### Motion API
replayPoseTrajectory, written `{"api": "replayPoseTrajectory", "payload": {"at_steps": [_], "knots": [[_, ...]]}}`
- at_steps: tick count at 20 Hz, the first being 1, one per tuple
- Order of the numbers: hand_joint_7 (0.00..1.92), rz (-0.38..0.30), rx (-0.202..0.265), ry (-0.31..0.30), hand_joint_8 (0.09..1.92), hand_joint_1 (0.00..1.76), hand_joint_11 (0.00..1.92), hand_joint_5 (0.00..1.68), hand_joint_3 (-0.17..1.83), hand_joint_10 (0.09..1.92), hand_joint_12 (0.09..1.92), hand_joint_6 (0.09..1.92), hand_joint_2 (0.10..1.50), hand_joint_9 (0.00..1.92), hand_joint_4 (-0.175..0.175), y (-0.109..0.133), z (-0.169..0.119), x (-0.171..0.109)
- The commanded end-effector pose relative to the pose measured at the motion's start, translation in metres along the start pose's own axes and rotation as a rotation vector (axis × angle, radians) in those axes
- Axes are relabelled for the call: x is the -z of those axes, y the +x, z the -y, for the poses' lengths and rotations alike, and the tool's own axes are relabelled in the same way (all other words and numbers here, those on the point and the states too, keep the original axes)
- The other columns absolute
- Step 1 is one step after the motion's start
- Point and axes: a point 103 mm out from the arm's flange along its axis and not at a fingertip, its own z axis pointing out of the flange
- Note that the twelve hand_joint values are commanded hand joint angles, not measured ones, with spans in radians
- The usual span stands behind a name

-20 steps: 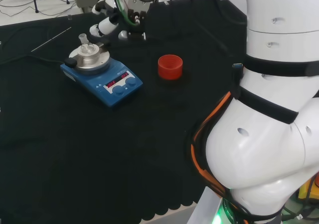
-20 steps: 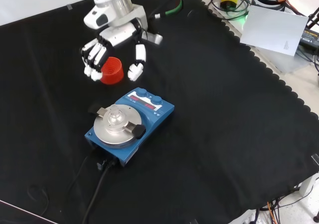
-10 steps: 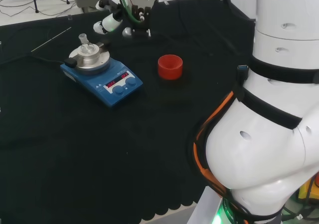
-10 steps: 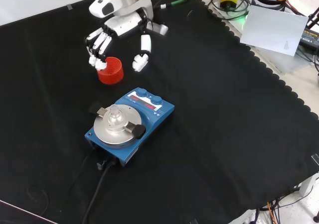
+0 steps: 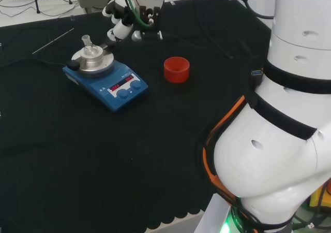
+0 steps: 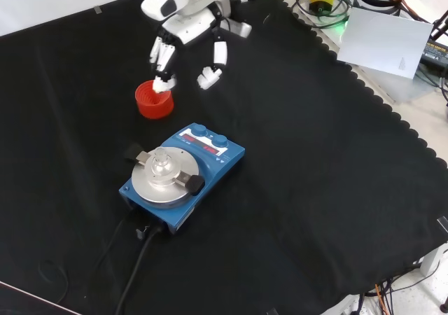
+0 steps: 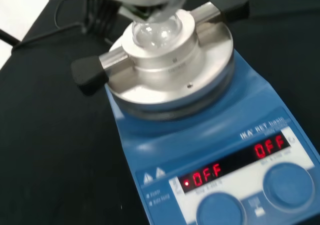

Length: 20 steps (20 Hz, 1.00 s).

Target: Turn on the heater.

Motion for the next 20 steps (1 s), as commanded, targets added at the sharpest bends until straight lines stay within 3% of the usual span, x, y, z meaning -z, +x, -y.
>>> {"api": "replayPoseTrajectory", "payload": {"at_steps": [1, 4, 6, 9, 10, 12, 17, 20], "knots": [[0.96, 0.098, -0.01, 0.068, 0.54, 1.12, 0.84, 0.54, 0.83, 0.37, 1.2, 0.23, 0.59, 1.15, 0.018, -0.001, 0.04, -0.006], [1.11, 0.134, -0.019, 0.087, 0.58, 1.13, 1.0, 0.54, 0.83, 0.34, 1.12, 0.25, 0.6, 1.29, 0.007, 0.001, 0.05, -0.011], [1.18, 0.159, -0.017, 0.097, 0.65, 1.17, 1.28, 0.54, 0.81, 0.33, 0.91, 0.28, 0.61, 1.4, -0.022, 0.003, 0.056, -0.014], [1.24, 0.19, -0.016, 0.113, 0.79, 1.37, 1.61, 0.54, 0.81, 0.48, 0.68, 0.33, 0.59, 1.52, -0.071, 0.008, 0.063, -0.021], [1.28, 0.206, -0.015, 0.12, 0.84, 1.32, 1.67, 0.54, 0.81, 0.56, 0.69, 0.34, 0.59, 1.55, -0.076, 0.01, 0.064, -0.024], [1.41, 0.221, -0.015, 0.146, 0.98, 1.24, 1.79, 0.55, 0.79, 0.73, 0.82, 0.38, 0.6, 1.64, -0.076, 0.013, 0.065, -0.029], [1.72, 0.249, 0.011, 0.161, 1.33, 1.21, 1.92, 0.59, 0.79, 1.23, 1.61, 0.48, 0.63, 1.89, -0.052, 0.023, 0.067, -0.037], [1.85, 0.265, 0.019, 0.207, 1.43, 1.31, 1.92, 0.59, 0.82, 1.45, 1.79, 0.55, 0.67, 1.92, -0.045, 0.025, 0.067, -0.038]]}}
